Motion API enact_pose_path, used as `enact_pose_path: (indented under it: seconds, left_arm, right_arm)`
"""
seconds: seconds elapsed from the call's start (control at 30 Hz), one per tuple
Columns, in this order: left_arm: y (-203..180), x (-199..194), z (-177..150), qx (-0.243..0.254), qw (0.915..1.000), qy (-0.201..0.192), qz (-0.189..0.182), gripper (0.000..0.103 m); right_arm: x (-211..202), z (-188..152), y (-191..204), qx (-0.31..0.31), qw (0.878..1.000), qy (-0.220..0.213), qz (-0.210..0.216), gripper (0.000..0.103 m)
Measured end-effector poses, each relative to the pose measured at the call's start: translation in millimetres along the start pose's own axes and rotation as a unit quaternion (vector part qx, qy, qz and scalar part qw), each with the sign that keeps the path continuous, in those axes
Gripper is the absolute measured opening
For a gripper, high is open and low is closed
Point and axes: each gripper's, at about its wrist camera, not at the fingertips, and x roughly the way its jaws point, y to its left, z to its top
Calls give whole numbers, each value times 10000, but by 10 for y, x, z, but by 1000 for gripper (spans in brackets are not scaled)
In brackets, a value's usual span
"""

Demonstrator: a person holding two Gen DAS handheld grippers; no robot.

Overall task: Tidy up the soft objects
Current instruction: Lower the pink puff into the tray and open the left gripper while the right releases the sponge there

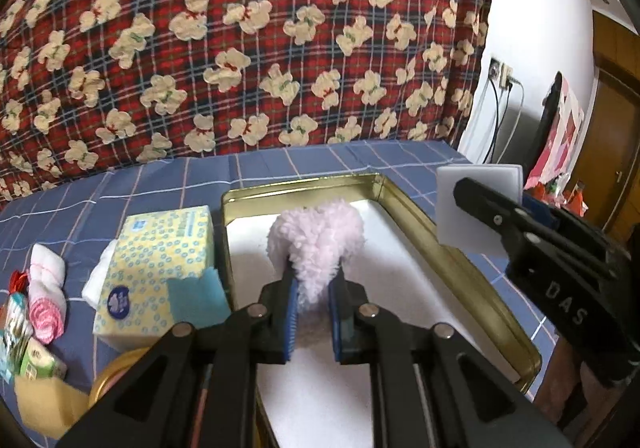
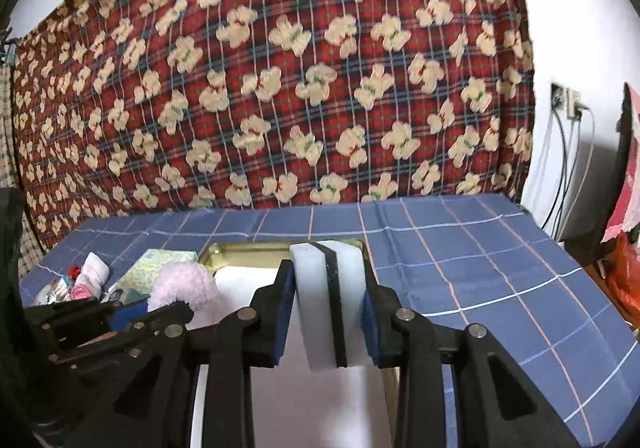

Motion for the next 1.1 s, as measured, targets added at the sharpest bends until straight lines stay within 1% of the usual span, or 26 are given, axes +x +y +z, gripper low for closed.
enact_pose_path:
  seconds: [0.17, 0.3, 0.33, 0.4, 0.43, 0.47, 0.5, 0.53, 0.57, 0.6, 0.63, 0.67, 0.77, 0.97, 1.0, 1.03, 1.1]
  left_arm:
    - [-28, 144, 80, -4, 9993, 356, -70, 11]
    - [-63, 253, 101, 82, 9981, 604, -92, 11]
    - [-68, 280, 105, 92, 9977, 662, -112, 13]
    - [-74, 306, 110, 115, 9974, 710, -67, 18]
    - [-71, 304, 112, 105, 9973, 718, -78, 23]
    - [-69, 296, 116, 105, 9974, 709, -103, 24]
    - [-68, 285, 124, 113, 9976, 682, -104, 25]
    - [-66, 275, 133, 121, 9977, 664, -54, 33]
    - [-64, 265, 140, 120, 9978, 651, -44, 37]
    - [-55, 254, 147, 109, 9979, 630, -78, 37]
    - [-50, 240, 152, 108, 9980, 616, -92, 38]
    - [-44, 234, 154, 106, 9981, 601, -97, 42]
    - [-13, 177, 163, 64, 9988, 483, -35, 53]
    - [57, -90, 148, -48, 10000, 40, 36, 65]
    - [74, -142, 134, -56, 9999, -40, 86, 65]
    - [96, -212, 110, -61, 9998, -142, 124, 66]
    - [138, -305, 72, -57, 9995, -250, 179, 66]
  right_arm:
    - [244, 35, -52, -89, 9987, 494, 57, 33]
    - [351, 31, -36, -196, 9971, 737, 78, 33]
    - [370, 27, -36, -210, 9966, 785, 95, 33]
    - [410, 23, -39, -192, 9960, 850, 181, 38]
    - [415, 24, -46, -181, 9962, 838, 146, 43]
    - [420, 25, -46, -189, 9963, 830, 89, 46]
    - [423, 25, -49, -180, 9965, 815, 90, 47]
    - [426, 27, -50, -164, 9965, 810, 120, 50]
    - [428, 27, -50, -155, 9965, 809, 126, 53]
    - [419, 27, -53, -144, 9968, 779, 110, 54]
    - [402, 30, -61, -125, 9972, 729, 101, 57]
    - [394, 32, -61, -111, 9974, 700, 96, 59]
    - [338, 42, -83, -38, 9983, 579, 79, 60]
    - [163, 16, -50, 49, 9997, 251, 64, 63]
    - [119, 2, -32, 77, 9998, 170, 89, 65]
    - [85, -11, -10, 96, 9998, 107, 105, 68]
    - [-7, -39, 55, 125, 9998, -66, 158, 70]
